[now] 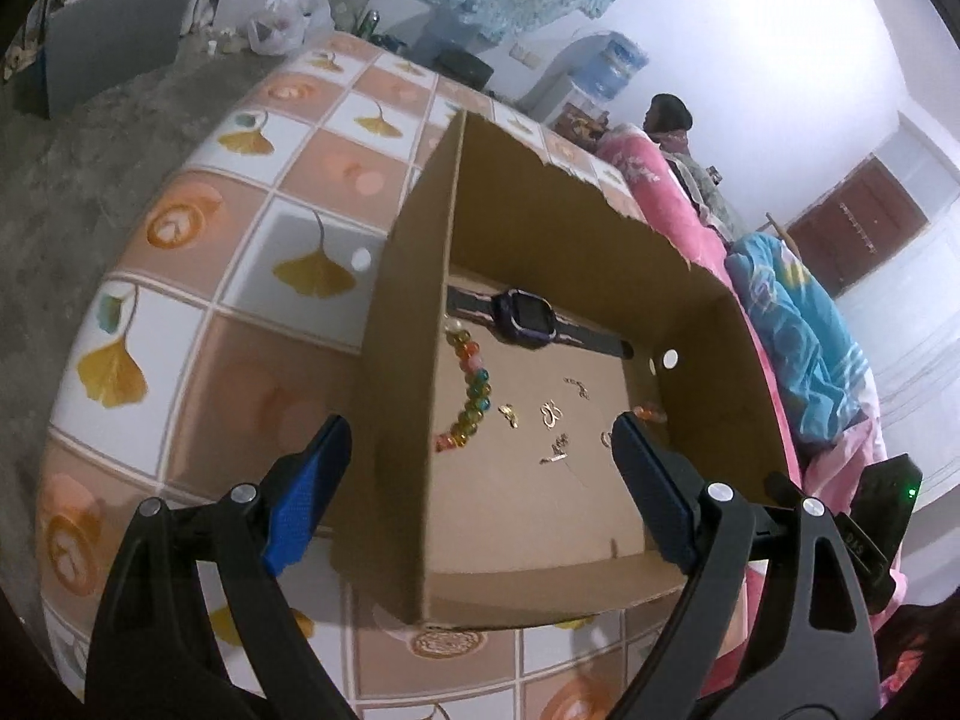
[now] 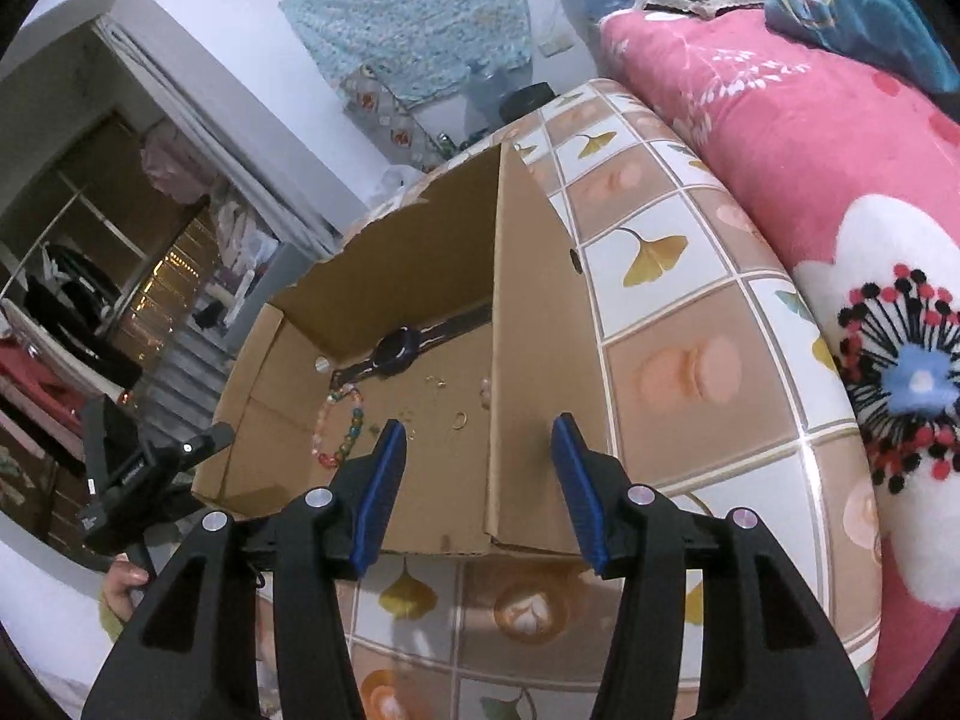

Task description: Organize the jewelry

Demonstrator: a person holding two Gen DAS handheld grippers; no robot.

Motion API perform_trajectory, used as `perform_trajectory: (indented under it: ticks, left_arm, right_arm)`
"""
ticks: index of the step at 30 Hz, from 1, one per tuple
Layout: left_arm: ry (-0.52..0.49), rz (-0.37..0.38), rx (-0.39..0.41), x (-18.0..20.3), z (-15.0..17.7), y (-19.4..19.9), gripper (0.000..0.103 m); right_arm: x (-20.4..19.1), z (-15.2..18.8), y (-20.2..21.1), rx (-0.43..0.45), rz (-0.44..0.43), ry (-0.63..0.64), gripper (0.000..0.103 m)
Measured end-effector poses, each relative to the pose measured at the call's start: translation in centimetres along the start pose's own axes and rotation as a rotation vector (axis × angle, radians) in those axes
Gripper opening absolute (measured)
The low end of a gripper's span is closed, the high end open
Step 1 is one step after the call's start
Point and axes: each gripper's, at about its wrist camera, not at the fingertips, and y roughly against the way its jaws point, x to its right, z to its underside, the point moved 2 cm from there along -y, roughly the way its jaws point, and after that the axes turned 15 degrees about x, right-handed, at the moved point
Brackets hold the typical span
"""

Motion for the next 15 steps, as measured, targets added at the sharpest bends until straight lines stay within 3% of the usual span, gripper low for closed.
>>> perform_trajectory:
  ticks: [15]
  left_arm:
    - [-0.077, -0.074, -0.006, 1.4, 0.9, -0.6, 0.085]
  right_arm:
    - [0.1, 1.0, -0.3, -0.036, -0.012, 0.01, 0.051]
